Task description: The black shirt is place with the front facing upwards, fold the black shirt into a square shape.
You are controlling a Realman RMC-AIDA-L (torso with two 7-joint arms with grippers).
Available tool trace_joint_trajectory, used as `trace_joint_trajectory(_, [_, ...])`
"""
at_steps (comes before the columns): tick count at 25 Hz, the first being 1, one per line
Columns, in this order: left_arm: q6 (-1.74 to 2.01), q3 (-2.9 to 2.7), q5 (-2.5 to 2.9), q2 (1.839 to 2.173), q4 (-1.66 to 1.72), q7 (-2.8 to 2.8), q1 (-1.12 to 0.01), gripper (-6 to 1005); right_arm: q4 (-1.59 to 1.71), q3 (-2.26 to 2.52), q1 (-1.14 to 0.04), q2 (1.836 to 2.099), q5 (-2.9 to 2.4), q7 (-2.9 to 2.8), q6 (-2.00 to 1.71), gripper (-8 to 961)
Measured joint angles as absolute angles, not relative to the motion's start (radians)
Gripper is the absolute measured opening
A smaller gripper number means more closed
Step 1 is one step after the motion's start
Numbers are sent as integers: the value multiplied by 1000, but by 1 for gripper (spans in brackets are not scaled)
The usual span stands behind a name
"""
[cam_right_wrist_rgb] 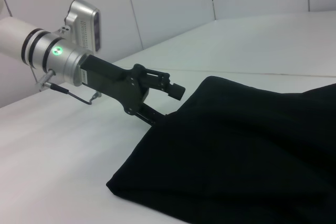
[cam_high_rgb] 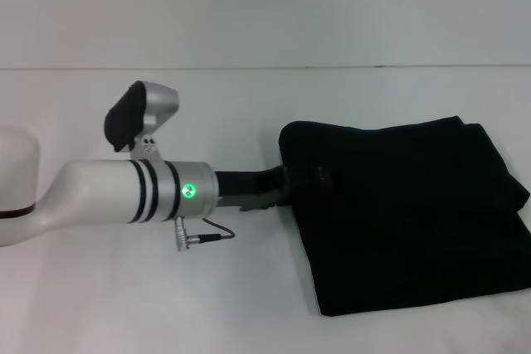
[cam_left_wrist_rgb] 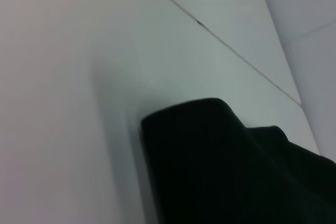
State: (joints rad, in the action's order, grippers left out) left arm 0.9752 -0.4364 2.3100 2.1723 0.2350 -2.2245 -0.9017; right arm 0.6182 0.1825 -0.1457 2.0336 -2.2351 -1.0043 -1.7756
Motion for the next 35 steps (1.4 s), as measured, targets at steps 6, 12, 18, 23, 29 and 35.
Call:
trace_joint_trajectory(6, [943,-435,2306,2174,203,-2196,-926,902,618,182,-152,2034,-2234,-1011,-1775,918])
trace_joint_trajectory(12, [947,-455,2298,2174,194,-2170,-929,873,618,181,-156,2030,-2230,-1034,-1768,916])
trace_joint_trajectory(18, [953,-454,2282,2174,195,-2097,-921,792,618,178,-161,2030,-2227,-1034,-1770,915])
trace_joint_trajectory(23, [963,-453,2270,2174,191,-2068,-920,539,618,171,-164,2033,-2226,-1034,-1774,915])
trace_joint_trajectory(29, [964,-454,2270,2174,189,-2041,-920,273,618,163,-168,2031,-2226,-1034,-1792,915])
trace_joint_trajectory(35, [966,-452,2261,2174,192,-2032,-911,96,618,156,-170,2027,-2226,-1034,-1803,915])
